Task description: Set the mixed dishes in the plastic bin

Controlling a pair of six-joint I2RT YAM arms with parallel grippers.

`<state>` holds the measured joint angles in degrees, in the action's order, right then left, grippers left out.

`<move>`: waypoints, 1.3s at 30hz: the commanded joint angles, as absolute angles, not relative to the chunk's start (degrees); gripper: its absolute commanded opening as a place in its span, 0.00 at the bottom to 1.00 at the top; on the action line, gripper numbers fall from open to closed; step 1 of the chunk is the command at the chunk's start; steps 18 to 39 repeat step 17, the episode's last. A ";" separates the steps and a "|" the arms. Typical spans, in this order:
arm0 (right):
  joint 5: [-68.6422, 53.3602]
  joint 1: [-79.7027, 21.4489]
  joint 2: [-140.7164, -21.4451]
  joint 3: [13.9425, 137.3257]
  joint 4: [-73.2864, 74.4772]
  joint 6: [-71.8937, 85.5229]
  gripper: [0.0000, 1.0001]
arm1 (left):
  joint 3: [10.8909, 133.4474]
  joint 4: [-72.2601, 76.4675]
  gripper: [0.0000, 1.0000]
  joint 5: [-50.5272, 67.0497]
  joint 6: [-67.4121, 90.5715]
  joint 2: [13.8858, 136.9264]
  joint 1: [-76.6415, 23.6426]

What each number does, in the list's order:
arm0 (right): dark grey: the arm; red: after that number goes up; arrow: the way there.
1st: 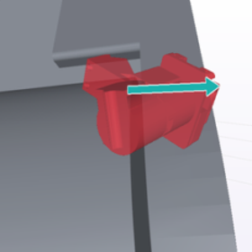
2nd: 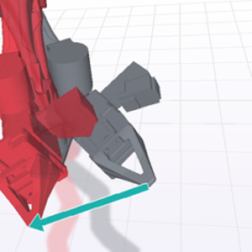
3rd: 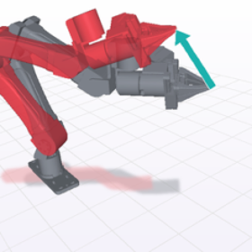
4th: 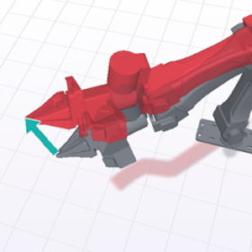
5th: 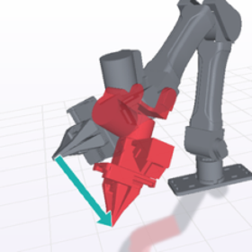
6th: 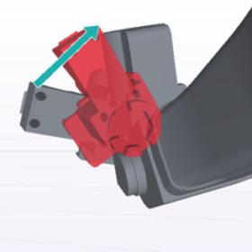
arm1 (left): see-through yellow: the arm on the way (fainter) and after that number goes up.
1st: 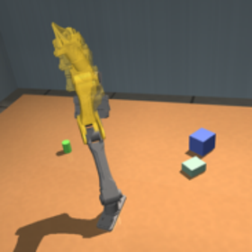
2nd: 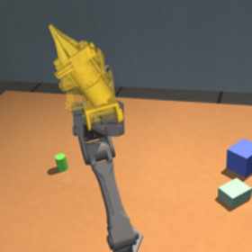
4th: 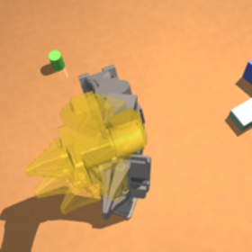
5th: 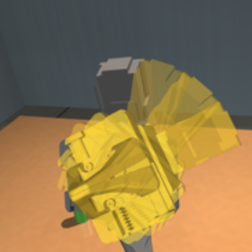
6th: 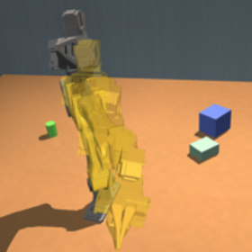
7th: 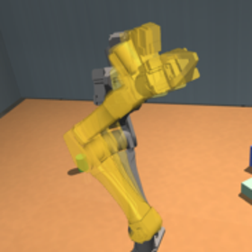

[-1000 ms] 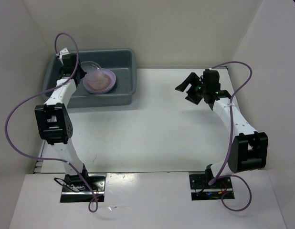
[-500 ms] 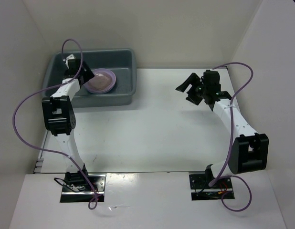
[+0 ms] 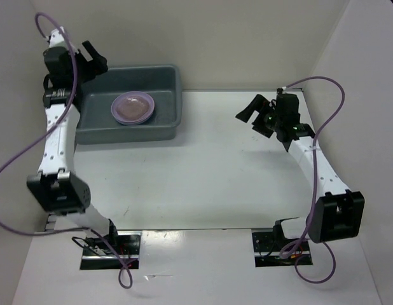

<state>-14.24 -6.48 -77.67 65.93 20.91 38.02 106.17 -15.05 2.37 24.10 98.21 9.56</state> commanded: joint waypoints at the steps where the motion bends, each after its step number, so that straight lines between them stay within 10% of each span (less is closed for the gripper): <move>1: -17.47 -5.80 -71.38 65.75 19.86 32.70 1.00 | 91.92 -16.09 1.00 7.64 22.67 89.41 9.58; 17: -8.10 -5.27 -29.90 46.49 27.33 39.64 1.00 | 56.17 -6.50 1.00 -7.10 39.90 60.83 9.58; 39: -8.10 -5.27 -29.90 46.49 27.33 39.64 1.00 | 56.17 -6.50 1.00 -7.10 39.90 60.83 9.58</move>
